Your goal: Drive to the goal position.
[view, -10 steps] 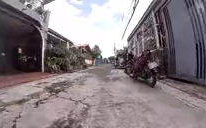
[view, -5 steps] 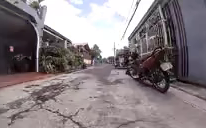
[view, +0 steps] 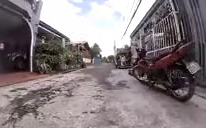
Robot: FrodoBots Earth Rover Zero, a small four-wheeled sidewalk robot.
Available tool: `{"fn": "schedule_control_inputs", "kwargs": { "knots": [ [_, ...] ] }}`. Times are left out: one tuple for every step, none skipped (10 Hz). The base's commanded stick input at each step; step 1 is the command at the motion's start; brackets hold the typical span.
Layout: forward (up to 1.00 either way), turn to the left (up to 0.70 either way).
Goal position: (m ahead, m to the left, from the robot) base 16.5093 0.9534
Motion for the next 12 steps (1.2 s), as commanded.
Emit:
{"fn": "schedule_control_inputs", "kwargs": {
  "knots": [
    [1.00,0.02],
    [1.00,0.02],
    [1.00,0.02],
    [1.00,0.01],
    [1.00,0.00],
    [1.00,0.00],
    [1.00,0.00],
    [1.00,-0.07],
    [1.00,-0.34],
    [1.00,-0.13],
    [1.00,0.00],
    [1.00,0.00]
  ]
}}
